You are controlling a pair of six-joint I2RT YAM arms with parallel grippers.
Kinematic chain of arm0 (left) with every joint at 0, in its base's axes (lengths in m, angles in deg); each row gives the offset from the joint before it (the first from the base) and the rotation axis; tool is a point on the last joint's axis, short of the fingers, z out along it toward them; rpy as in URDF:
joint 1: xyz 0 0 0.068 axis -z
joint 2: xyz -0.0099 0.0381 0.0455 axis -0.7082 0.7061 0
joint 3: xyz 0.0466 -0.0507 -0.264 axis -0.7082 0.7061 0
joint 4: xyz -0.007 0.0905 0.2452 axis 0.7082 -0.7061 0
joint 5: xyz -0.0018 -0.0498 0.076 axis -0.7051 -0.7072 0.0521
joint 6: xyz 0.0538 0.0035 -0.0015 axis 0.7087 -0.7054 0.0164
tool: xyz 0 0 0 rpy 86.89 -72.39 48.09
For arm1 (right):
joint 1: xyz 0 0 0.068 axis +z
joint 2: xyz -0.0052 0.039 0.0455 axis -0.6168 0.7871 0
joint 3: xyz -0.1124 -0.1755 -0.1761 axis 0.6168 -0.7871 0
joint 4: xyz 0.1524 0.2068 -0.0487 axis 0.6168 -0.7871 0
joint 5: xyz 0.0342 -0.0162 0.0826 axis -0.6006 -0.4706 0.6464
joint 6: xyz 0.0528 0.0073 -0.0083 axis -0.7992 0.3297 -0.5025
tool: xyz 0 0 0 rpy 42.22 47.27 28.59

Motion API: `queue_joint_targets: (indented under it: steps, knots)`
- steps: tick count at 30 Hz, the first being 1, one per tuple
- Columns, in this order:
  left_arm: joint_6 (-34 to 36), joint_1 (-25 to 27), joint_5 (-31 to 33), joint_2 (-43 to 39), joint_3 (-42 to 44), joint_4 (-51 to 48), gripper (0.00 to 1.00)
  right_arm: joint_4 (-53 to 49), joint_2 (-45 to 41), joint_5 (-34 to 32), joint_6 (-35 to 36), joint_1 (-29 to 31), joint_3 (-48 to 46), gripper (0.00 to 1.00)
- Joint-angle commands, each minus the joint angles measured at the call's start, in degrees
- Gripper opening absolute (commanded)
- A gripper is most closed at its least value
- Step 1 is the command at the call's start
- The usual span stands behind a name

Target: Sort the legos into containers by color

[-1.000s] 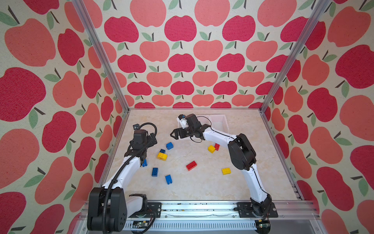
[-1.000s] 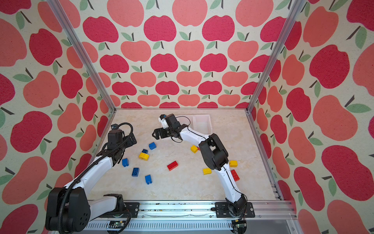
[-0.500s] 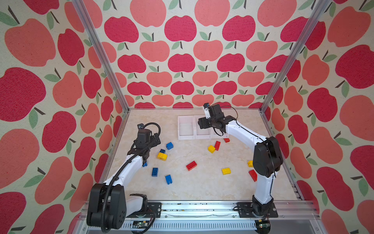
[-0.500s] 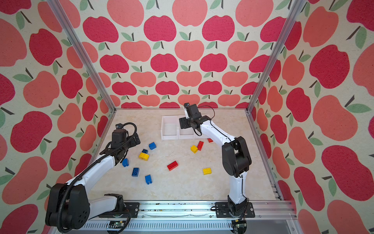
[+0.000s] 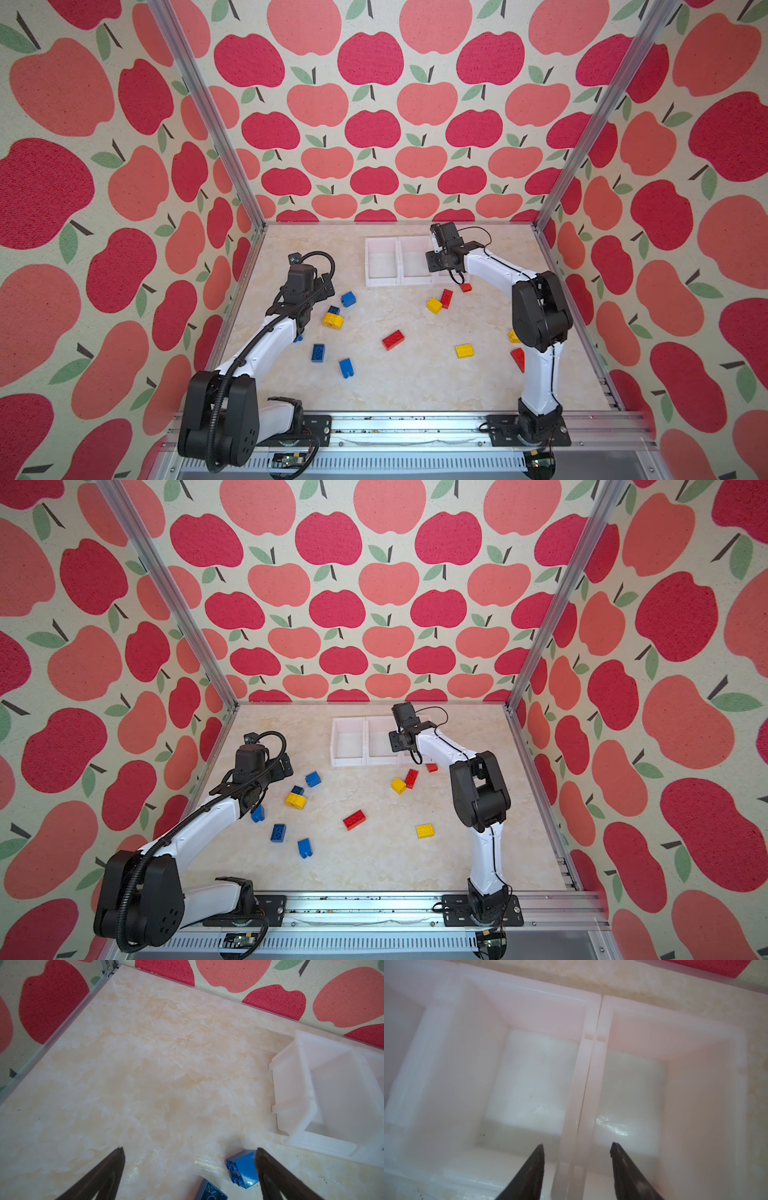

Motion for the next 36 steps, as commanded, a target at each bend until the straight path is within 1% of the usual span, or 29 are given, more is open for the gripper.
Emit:
queue_joint_targets:
  steps: [1,4,16,23,28,36]
  knots:
    - [-1.1,0.3,0.2,0.4,-2.0,-0.6,0.99,-2.6,1.6,-0.6,-1.5,0.1,1.7,0.46]
    - [-1.0,0.3,0.3,0.2,-2.1,-0.7,0.99,-2.7,2.2,0.1,-2.3,0.4,1.5,0.39]
    - [-1.0,0.2,0.5,-0.1,-1.8,-0.7,0.99,-3.6,4.1,-0.9,-4.5,3.5,3.0,0.23]
    - [-1.0,0.2,0.9,-0.5,-1.7,-1.2,0.99,-6.5,6.5,-4.6,-7.1,5.9,6.8,0.11]
    - [-0.9,0.4,1.1,-0.8,-1.7,-1.3,0.99,-9.4,8.1,-8.5,-10.4,7.7,10.2,0.0]
    - [-0.7,0.3,1.3,-0.9,-1.5,-1.4,0.99,-11.1,8.4,-11.5,-14.9,8.9,10.9,0.0]
